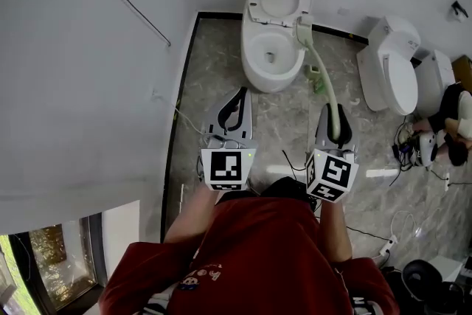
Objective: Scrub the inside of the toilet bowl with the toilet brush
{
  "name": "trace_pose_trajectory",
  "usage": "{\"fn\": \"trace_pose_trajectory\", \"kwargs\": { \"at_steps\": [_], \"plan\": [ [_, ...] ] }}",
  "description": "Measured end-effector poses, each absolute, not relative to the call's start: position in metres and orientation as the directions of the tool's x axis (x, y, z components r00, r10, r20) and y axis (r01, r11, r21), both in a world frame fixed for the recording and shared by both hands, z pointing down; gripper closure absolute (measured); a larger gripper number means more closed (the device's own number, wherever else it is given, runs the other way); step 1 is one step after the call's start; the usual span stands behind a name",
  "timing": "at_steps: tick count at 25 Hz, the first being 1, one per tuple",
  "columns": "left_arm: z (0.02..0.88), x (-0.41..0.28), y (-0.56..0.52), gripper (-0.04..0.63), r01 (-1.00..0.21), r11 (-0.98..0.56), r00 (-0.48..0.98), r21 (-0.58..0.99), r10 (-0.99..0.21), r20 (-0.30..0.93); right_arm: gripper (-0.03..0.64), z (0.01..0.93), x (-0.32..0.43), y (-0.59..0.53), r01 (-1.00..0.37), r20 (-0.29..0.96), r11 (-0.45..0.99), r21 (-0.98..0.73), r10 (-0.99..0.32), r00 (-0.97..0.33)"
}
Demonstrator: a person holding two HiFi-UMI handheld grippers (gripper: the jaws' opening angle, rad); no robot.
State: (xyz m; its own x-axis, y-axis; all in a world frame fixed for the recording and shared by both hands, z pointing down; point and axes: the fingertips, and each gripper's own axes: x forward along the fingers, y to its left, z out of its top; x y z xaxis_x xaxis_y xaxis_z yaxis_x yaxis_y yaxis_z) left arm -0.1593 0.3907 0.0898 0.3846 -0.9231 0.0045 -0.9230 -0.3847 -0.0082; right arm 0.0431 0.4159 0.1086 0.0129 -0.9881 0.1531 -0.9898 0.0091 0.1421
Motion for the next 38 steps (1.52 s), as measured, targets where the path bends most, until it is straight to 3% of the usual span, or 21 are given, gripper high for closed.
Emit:
{"fn": "trace_pose_trajectory", "kwargs": {
  "at_steps": [14,31,38],
  "plan": [
    [0.111,-0.121,0.325,0.589,-0.921,-0.389,0.389,-0.005,-0.921,0.035,0.506,0.137,0.078,0.353,-0.996,0.181,0.037,0.085,-0.983,-0.021],
    [0.089,0.013,0.191,0.589,-0.921,-0.39,0.39,-0.012,-0.92,0.03,0.506,0.139,0.197,0.219,-0.998,0.177,0.069,0.012,-0.982,-0.065],
    [0.092,0.017,0.151,0.589,-0.925,-0.38,0.379,-0.019,-0.924,0.042,0.506,0.143,0.205,0.177,-0.998,0.184,0.069,0.001,-0.981,-0.068]
  ]
}}
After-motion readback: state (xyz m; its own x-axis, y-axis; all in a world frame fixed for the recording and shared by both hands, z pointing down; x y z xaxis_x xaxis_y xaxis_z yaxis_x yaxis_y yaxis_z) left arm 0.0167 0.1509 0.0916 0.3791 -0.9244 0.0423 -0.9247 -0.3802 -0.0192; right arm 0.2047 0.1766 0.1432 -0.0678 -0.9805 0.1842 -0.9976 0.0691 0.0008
